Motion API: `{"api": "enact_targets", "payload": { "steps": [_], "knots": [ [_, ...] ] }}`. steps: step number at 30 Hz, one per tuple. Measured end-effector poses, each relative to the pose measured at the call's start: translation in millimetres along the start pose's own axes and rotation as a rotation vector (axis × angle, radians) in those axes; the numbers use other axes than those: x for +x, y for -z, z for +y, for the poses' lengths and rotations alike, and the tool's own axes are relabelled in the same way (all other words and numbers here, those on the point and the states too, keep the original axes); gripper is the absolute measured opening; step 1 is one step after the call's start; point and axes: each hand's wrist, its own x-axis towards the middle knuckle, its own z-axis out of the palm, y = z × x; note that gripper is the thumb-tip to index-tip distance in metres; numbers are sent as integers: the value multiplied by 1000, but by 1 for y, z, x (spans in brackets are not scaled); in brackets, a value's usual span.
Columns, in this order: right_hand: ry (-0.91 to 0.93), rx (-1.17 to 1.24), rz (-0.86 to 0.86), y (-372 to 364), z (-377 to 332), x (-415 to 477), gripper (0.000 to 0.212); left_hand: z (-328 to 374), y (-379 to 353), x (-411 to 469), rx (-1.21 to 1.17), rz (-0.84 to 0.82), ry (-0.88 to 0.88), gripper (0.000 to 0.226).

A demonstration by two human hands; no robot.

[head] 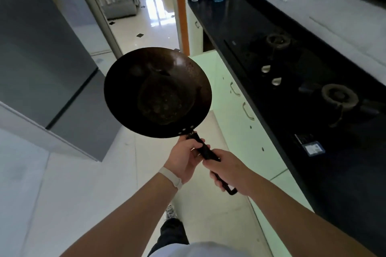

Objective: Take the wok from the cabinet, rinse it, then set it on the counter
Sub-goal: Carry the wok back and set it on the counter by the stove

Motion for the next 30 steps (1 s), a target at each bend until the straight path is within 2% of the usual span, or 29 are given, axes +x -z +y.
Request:
{"api": "enact_targets", "payload": {
  "steps": [6, 15, 20, 22, 25, 30],
  "knots": [
    [-21, -7, 16, -47, -68, 107, 16, 93, 64, 79, -3, -57, -1, 34],
    [-43, -21, 46, -89, -170, 236, 21, 220, 117, 177, -13, -96, 0, 43],
    [-60, -43, 37, -80, -202, 288, 13, 252, 125, 229, -41, -111, 10, 39],
    [-68, -45, 35, -72, -211, 312, 15, 263, 123, 255, -36, -106, 20, 34],
    [-72, -22, 18, -59, -224, 352, 20, 279, 120, 292, -57, -63, 40, 36],
    [-47, -3, -28, -28, -265, 426, 12, 329, 103, 358, -26, 9, 8, 37]
  ]
}}
